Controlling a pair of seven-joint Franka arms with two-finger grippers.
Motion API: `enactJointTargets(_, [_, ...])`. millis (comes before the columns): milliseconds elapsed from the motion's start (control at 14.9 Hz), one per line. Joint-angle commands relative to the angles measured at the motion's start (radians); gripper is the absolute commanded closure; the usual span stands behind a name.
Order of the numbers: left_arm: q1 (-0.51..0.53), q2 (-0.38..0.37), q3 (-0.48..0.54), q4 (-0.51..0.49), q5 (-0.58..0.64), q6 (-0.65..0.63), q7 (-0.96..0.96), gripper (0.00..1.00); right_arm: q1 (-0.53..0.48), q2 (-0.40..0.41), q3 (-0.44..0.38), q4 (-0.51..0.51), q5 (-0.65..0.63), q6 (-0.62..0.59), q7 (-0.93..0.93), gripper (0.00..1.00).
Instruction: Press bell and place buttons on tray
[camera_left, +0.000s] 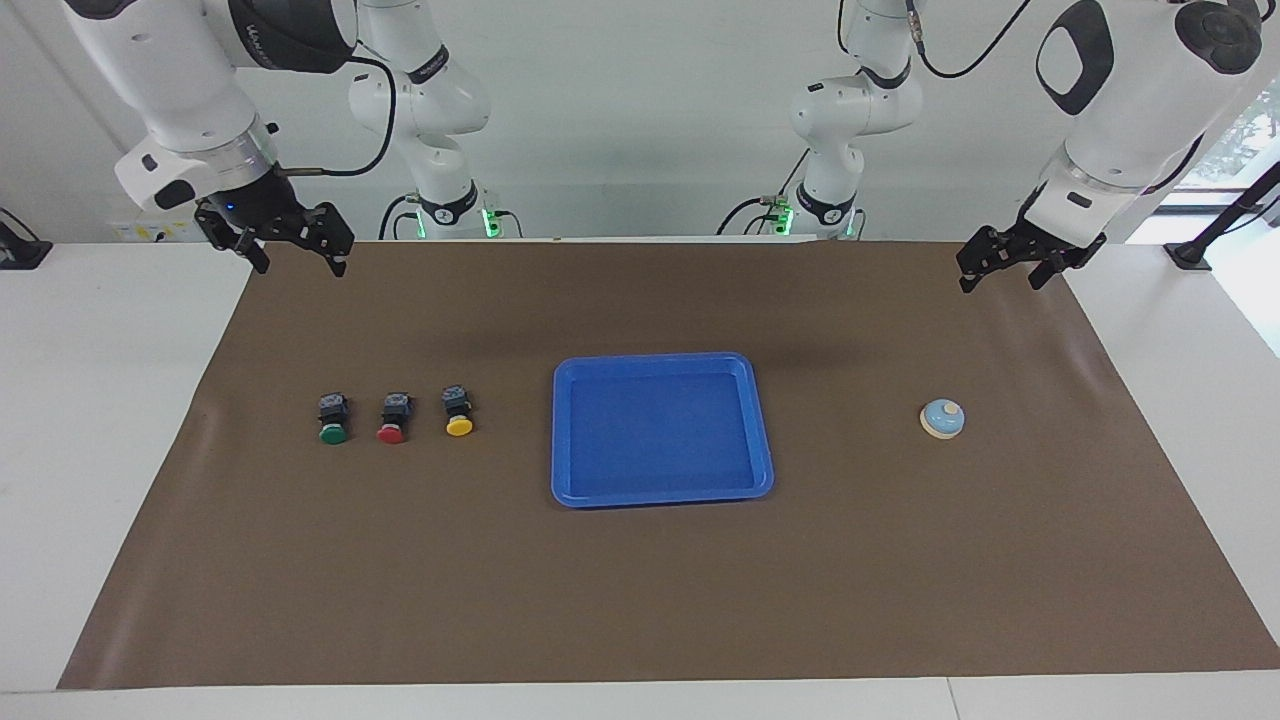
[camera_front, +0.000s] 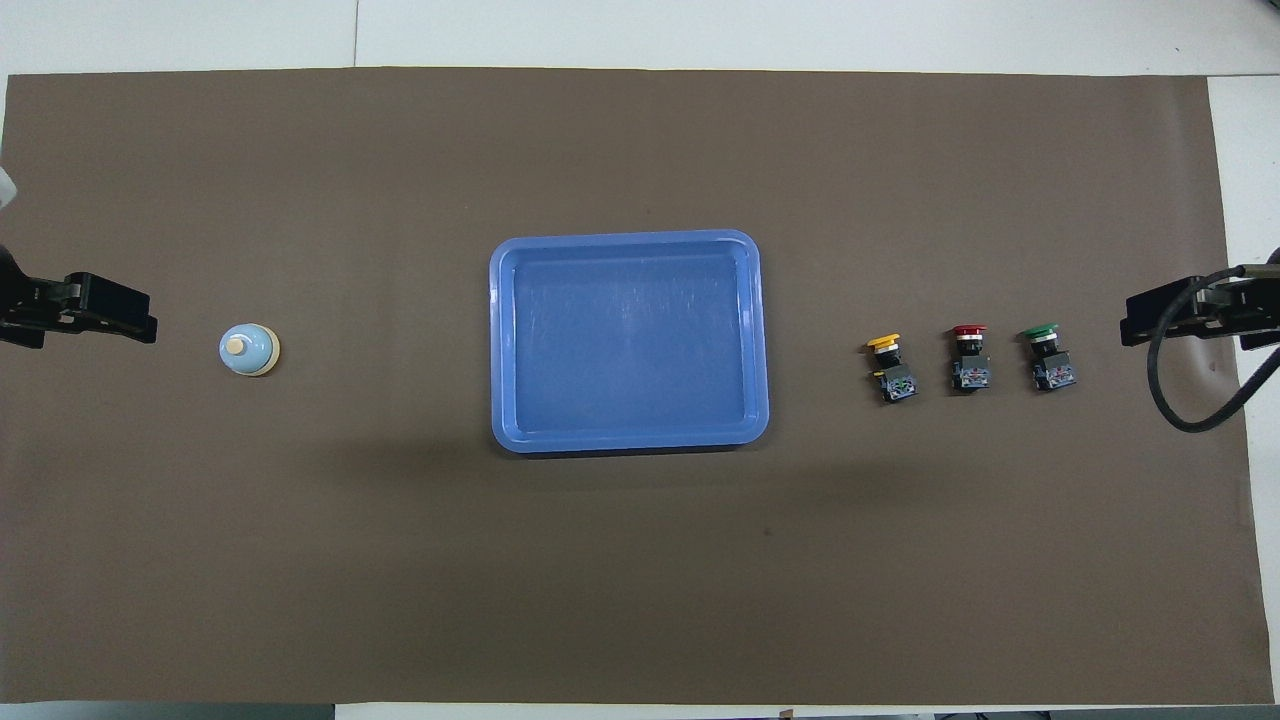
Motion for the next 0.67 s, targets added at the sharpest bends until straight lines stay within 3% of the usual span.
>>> enactJointTargets(0, [0.004, -0.014, 0.005, -0.008, 0.010, -0.006, 0.000, 0.00, -0.011, -0.012, 0.008, -0.007, 0.004, -0.013, -0.019, 0.00])
enactJointTargets(404, [0.000, -0.015, 0.004, -0.022, 0.013, 0.023, -0.022, 0.00, -0.011, -0.012, 0.008, -0.007, 0.002, -0.013, -0.019, 0.00])
enactJointTargets(538, [0.004, -0.017, 0.005, -0.039, 0.013, 0.072, -0.028, 0.73, -0.011, -0.012, 0.008, -0.007, 0.002, -0.013, -0.019, 0.00])
enactJointTargets(606, [0.006, -0.026, 0.005, -0.053, 0.013, 0.083, -0.037, 0.89, -0.011, -0.012, 0.008, -0.007, 0.002, -0.013, -0.019, 0.00])
